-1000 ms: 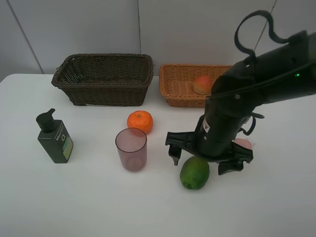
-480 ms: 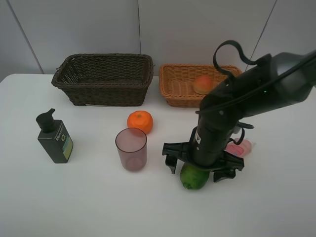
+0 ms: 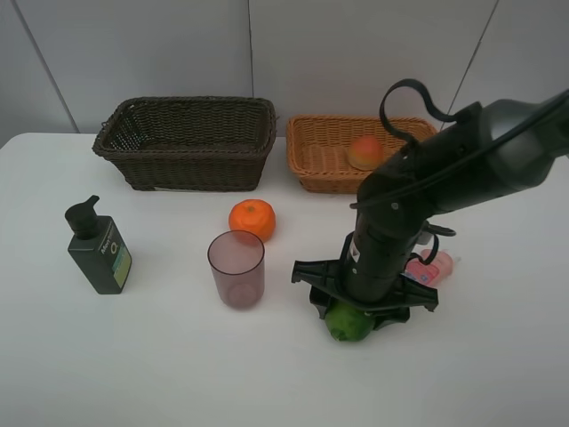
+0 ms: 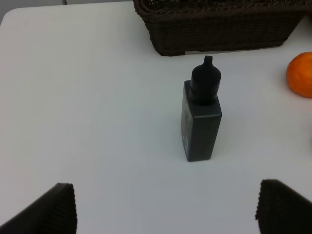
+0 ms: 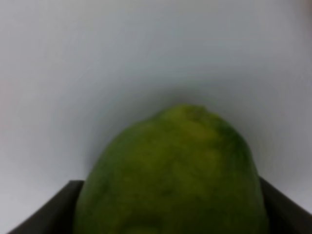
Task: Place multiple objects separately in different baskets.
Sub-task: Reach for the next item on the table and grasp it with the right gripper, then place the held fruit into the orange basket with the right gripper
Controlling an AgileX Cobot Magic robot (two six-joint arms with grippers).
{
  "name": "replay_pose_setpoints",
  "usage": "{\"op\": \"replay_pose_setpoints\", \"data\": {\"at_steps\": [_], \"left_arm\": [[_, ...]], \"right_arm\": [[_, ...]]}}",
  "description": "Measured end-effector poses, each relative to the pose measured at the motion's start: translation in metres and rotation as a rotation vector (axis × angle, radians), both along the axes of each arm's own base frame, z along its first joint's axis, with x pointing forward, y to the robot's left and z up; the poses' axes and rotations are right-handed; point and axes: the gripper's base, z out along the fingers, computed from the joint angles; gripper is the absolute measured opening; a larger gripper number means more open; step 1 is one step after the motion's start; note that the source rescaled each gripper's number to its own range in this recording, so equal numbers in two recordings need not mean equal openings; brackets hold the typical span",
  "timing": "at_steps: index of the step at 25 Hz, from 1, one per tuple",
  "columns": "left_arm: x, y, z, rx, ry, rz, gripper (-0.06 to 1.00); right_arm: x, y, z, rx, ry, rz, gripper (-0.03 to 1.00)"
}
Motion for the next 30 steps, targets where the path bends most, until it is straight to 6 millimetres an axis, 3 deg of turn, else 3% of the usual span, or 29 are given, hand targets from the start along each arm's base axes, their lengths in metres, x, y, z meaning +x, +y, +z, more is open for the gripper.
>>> {"op": "replay_pose_setpoints", "data": {"at_steps": [17,24,30], "left_arm": [[0.0,0.0,0.0,0.0,0.0,0.0,0.96],[0.0,0.0,0.0,0.0,0.0,0.0,0.96],[0.0,0.0,0.0,0.0,0.0,0.0,0.96]], "right_arm": [[-0.001,-0.001,0.001,-0.015,0.015,0.009,0.24],[0.012,0.01,0.045,-0.023,-0.015,0.26,0.23],[0.043,0.01,0.081,-0.032,-0.047,0.434,0.23]]}}
